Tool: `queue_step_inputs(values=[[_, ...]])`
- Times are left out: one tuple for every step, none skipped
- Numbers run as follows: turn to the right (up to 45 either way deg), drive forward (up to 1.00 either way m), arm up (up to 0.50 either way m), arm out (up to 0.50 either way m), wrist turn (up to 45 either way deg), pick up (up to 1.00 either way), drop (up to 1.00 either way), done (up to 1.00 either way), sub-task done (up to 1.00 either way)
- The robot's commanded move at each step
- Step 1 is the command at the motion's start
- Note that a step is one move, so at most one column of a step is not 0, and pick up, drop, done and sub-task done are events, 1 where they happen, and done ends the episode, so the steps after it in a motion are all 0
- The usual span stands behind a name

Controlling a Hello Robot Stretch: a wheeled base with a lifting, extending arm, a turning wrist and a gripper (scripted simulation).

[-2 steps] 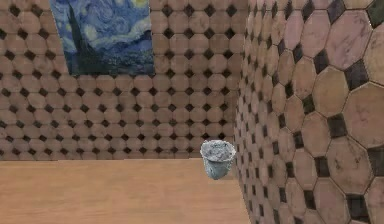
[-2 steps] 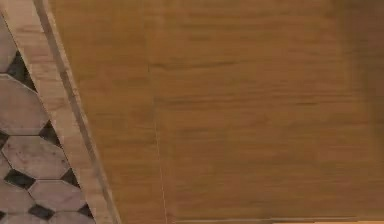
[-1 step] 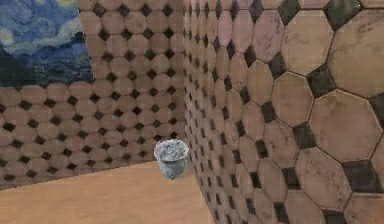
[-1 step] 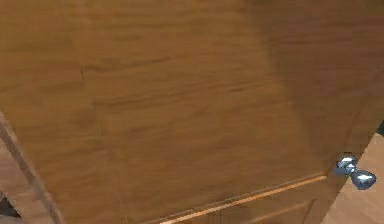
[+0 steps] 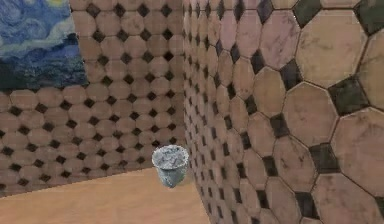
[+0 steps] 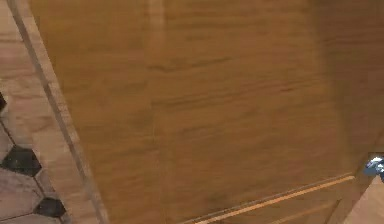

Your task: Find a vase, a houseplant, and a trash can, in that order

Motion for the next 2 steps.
queue_step_inputs(values=[[-45.0, 0.00, 0.00, 0.00, 0.0, 0.00, 0.00, 0.00, 0.00], [-45.0, 0.00, 0.00, 0.00, 0.0, 0.00, 0.00, 0.00, 0.00]])
